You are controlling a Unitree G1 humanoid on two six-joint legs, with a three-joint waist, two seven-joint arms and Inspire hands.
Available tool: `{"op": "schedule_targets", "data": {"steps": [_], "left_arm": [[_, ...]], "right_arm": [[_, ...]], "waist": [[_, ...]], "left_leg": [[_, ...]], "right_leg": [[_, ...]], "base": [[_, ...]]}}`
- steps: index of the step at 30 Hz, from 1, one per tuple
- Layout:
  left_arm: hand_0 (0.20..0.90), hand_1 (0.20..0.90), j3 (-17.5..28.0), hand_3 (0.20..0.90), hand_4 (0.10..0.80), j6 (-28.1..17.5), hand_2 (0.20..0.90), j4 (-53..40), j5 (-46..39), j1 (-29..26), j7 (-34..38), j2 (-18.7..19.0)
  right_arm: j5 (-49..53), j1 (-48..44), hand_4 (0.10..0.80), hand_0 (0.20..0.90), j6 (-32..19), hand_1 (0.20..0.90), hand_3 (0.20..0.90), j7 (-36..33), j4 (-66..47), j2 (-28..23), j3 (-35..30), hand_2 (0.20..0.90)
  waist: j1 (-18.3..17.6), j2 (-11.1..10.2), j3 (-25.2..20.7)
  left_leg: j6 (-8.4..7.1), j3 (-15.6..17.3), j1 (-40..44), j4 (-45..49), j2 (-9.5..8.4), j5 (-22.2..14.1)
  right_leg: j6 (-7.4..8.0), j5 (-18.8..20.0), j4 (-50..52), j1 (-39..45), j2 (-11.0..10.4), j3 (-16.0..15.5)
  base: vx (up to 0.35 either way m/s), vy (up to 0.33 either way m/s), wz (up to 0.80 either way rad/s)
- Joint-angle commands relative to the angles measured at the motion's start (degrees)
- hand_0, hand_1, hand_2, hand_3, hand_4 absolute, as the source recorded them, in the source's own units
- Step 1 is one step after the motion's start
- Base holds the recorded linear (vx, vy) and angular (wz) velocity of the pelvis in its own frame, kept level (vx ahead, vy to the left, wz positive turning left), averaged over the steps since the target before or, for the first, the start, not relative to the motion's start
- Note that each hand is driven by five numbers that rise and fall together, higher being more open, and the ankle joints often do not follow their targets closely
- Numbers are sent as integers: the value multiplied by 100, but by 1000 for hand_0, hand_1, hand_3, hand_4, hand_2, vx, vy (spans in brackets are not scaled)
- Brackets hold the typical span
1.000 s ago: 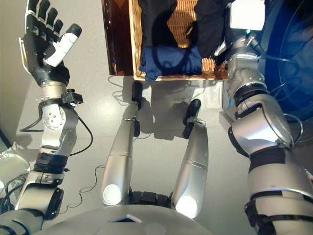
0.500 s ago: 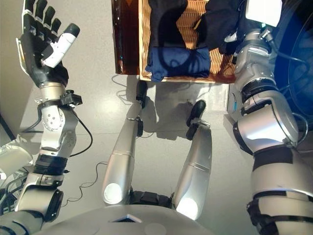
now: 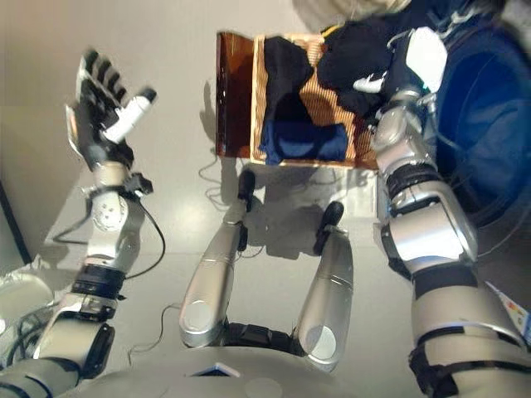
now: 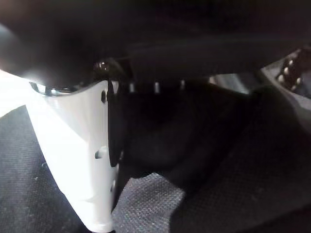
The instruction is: Pick up the clothes and place them into the washing machine
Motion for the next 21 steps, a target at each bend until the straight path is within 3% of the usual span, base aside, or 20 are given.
{"op": "schedule_targets", "data": {"steps": [1,8,15,21], "left_arm": [[900,900,62,900,800,-300,900,235,123,-56,-37,56],[900,900,107,900,800,-43,900,1200,378,194,-146,-56],[900,900,220,900,800,170,900,1961,619,503,-324,-287],[900,900,243,900,800,152,900,1984,656,578,-416,-384]], "right_arm": [[212,257,300,200,-481,200,200,-493,-716,-100,-253,200],[212,1425,300,200,-622,200,200,-316,-2038,47,-678,200],[-70,2437,300,200,-690,200,200,-33,-2927,124,-1021,200],[-74,2881,300,200,-790,200,200,114,-3402,115,-1255,200]], "waist": [[-70,-209,-554],[-252,-417,-832],[-375,-647,-1371],[-386,-725,-1689]], "left_leg": [[-90,92,498,-37,-300,-534],[26,200,1465,-612,-279,-458],[25,330,2417,-1176,-257,-436],[9,416,2900,-1425,-215,-455]], "right_leg": [[231,998,-1507,574,112,248],[299,1221,-2232,1581,129,354],[406,1392,-2950,2578,79,412],[477,1504,-3303,3055,21,442]], "base": [[45,19,1],[89,26,-11],[116,7,-15],[89,-3,-6]]}}
